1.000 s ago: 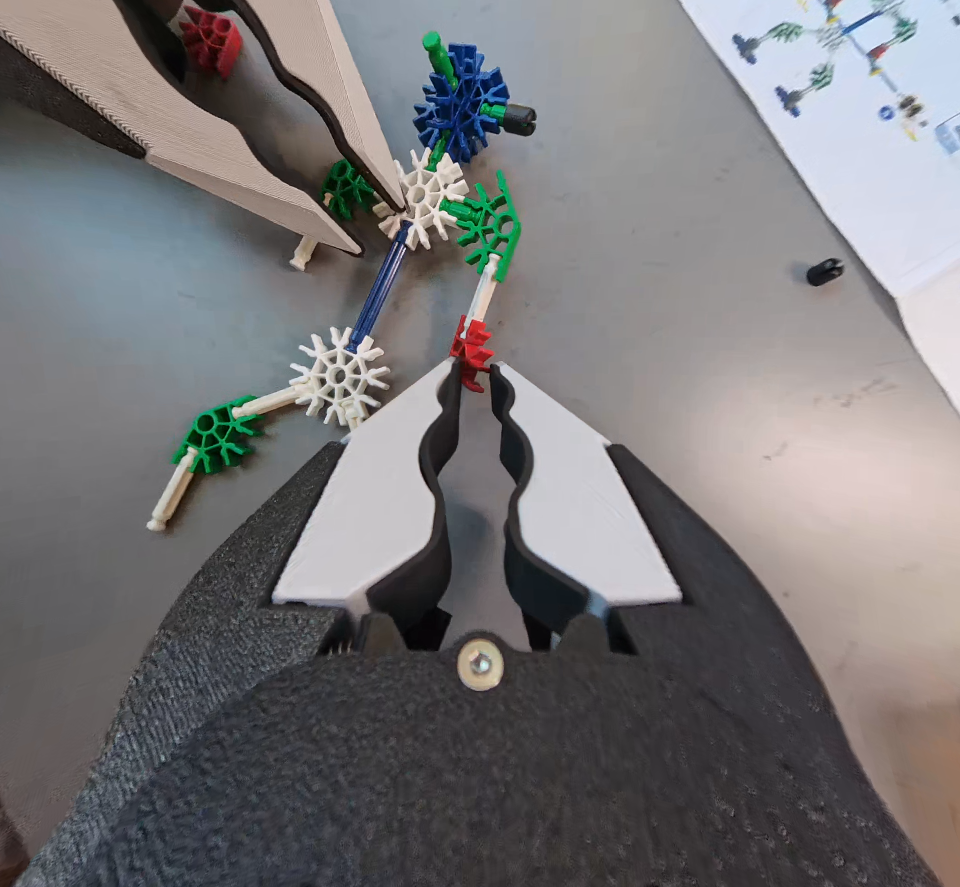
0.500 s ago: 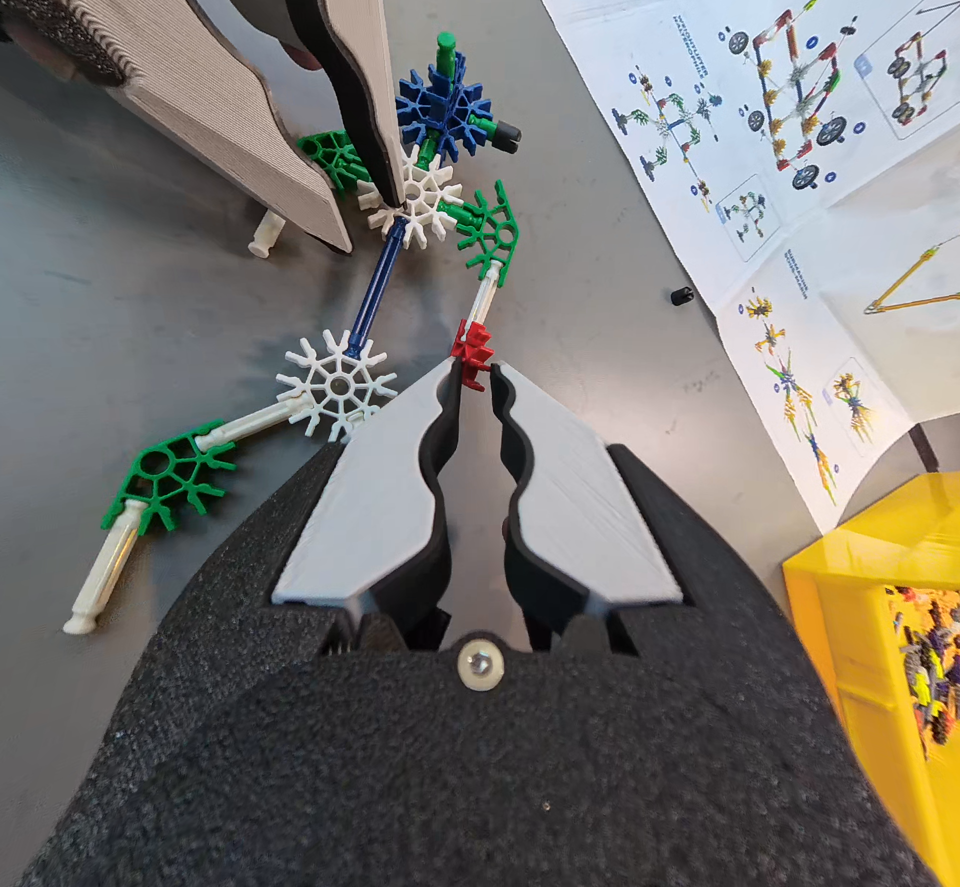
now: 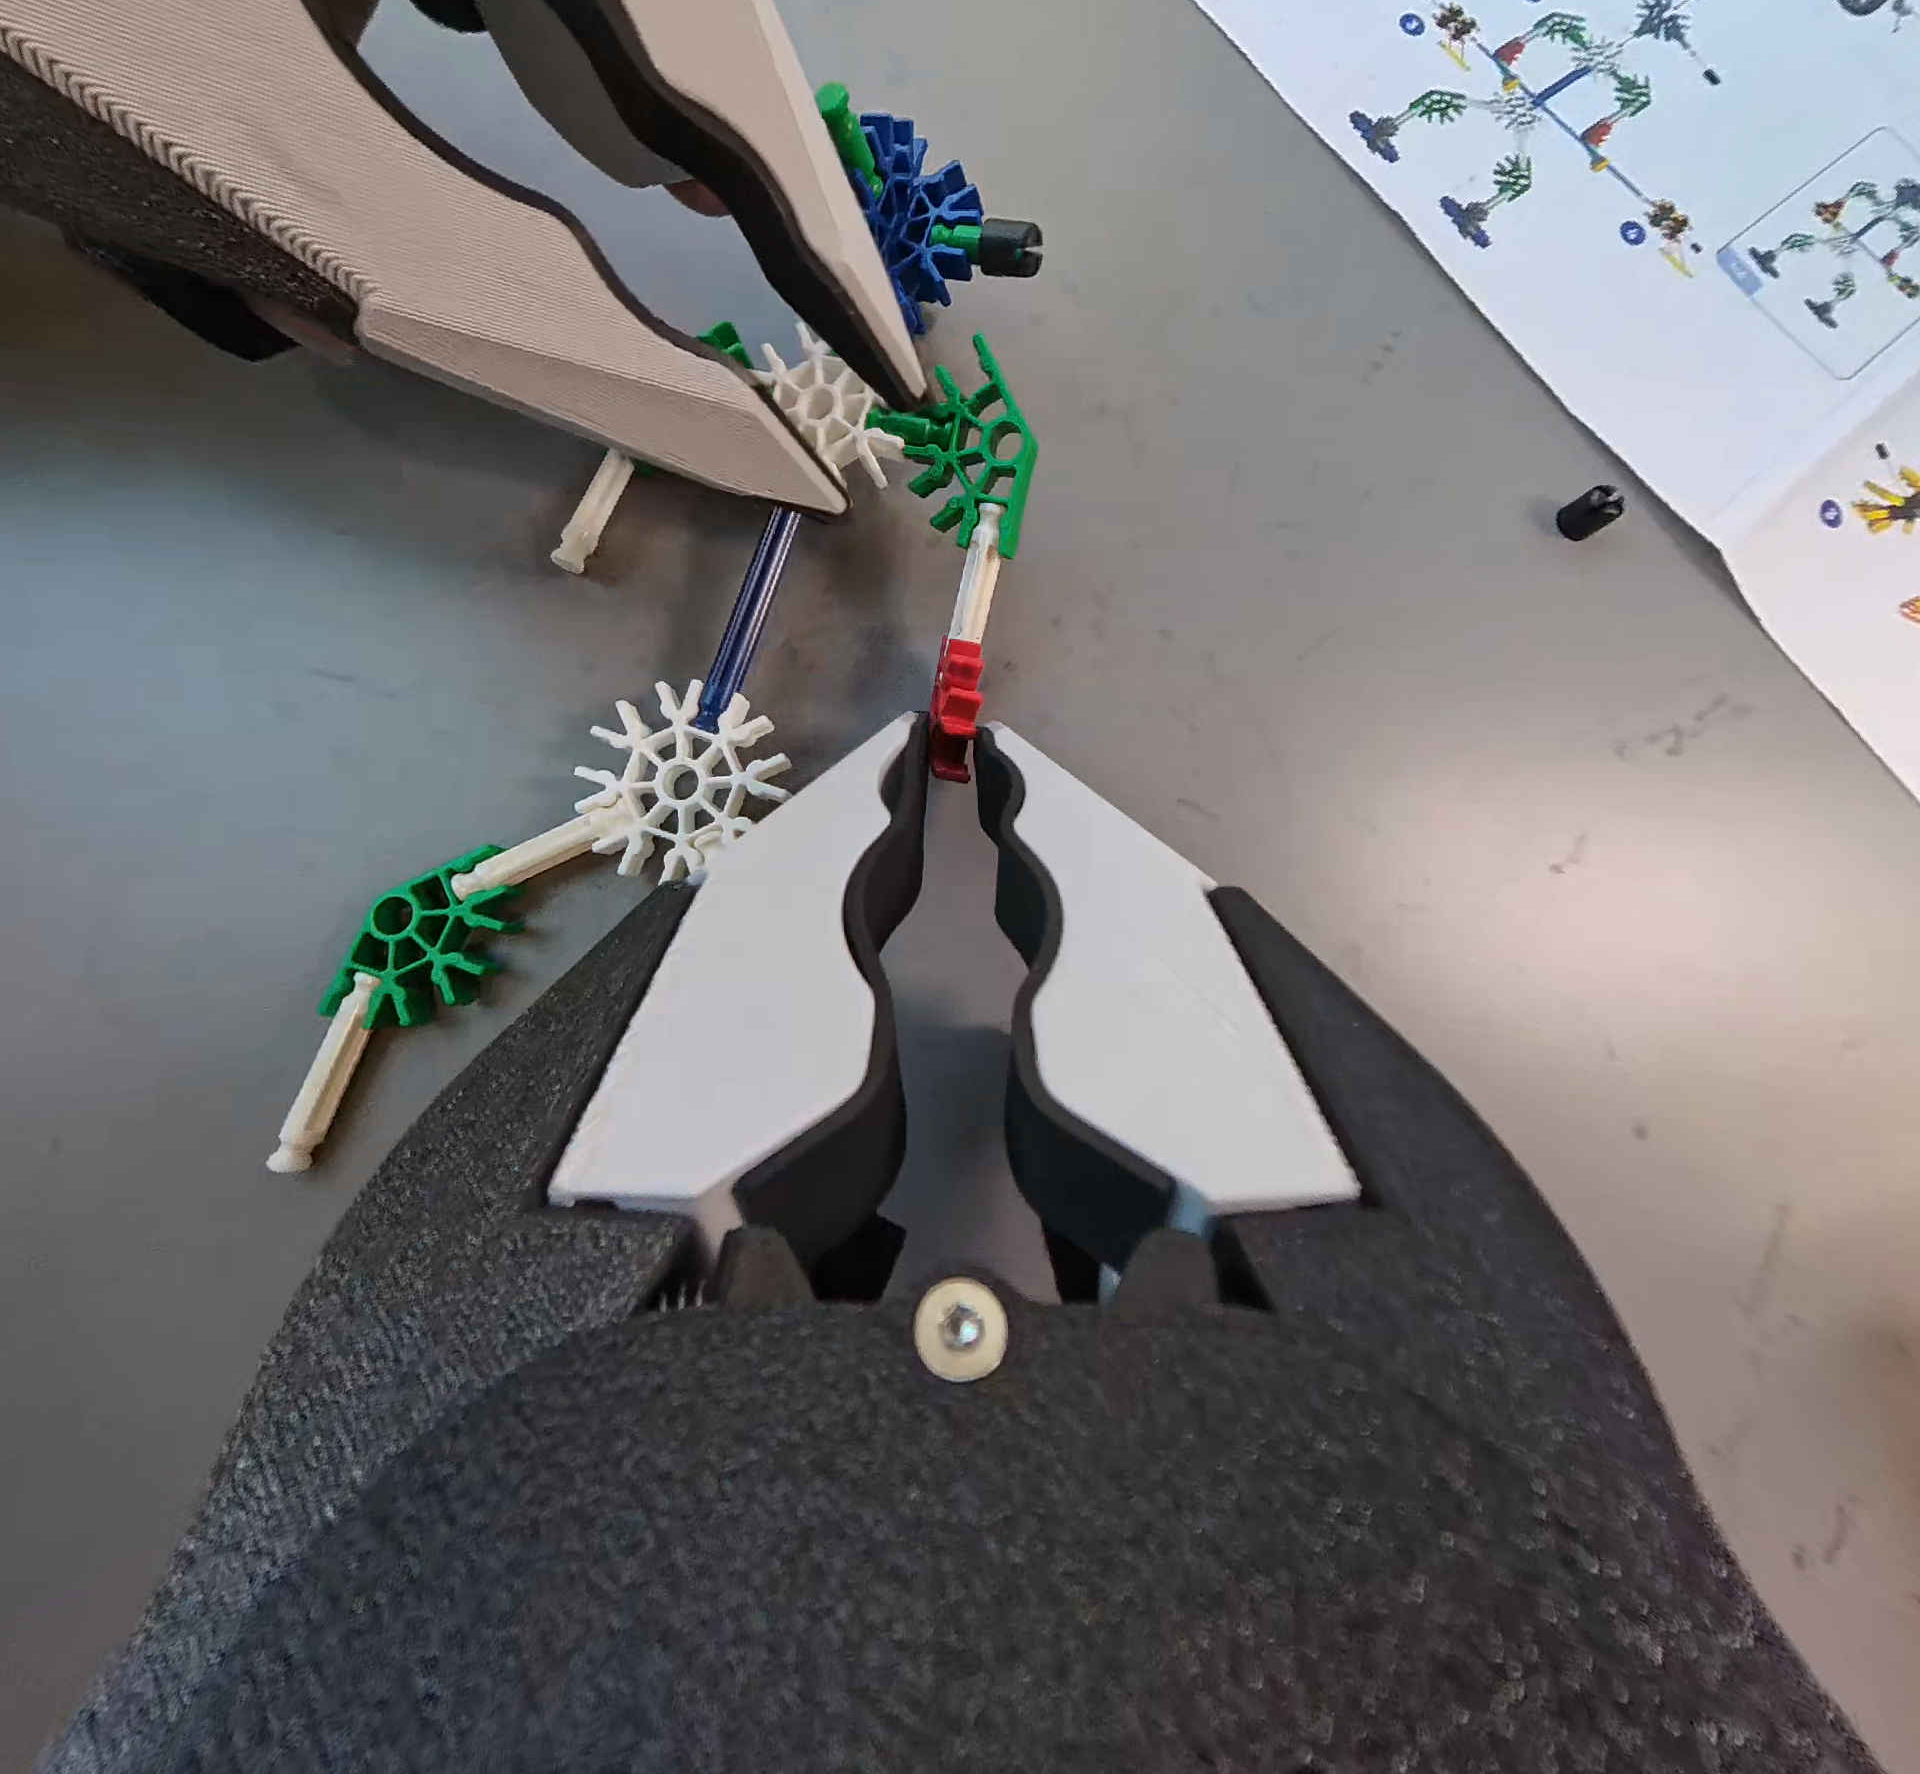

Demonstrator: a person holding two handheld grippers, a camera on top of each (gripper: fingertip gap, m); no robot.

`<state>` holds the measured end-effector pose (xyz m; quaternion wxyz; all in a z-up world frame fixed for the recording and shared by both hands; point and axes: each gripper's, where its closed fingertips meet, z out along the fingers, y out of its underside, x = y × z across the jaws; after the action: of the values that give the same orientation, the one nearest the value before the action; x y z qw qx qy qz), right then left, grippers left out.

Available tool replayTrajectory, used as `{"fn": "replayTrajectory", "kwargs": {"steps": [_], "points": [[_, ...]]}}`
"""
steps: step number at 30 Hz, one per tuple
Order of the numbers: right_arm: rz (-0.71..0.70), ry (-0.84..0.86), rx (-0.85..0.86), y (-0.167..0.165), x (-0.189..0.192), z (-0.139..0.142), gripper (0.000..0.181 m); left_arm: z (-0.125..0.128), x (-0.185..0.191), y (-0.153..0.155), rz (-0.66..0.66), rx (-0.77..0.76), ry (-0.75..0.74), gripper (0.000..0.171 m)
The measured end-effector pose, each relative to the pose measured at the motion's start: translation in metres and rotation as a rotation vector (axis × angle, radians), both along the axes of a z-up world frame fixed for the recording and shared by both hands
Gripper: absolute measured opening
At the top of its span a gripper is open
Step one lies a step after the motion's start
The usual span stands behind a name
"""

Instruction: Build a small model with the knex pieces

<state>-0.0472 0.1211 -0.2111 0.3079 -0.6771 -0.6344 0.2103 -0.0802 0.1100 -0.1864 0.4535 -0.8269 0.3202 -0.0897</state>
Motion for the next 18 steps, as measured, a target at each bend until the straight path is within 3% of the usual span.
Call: {"fn": "replayTrajectory", "kwargs": {"steps": [8, 18], "points": [[-0.026, -0.035, 0.126, 0.001, 0.000, 0.000, 0.007, -0.006, -0.006, 0.025, 0.117, -0.028, 0.084, 0.003], [-0.003, -0.081, 0.178, 0.000, 0.000, 0.002, 0.009, -0.015, -0.004, 0.030, 0.110, -0.100, 0.153, 0.000]]}}
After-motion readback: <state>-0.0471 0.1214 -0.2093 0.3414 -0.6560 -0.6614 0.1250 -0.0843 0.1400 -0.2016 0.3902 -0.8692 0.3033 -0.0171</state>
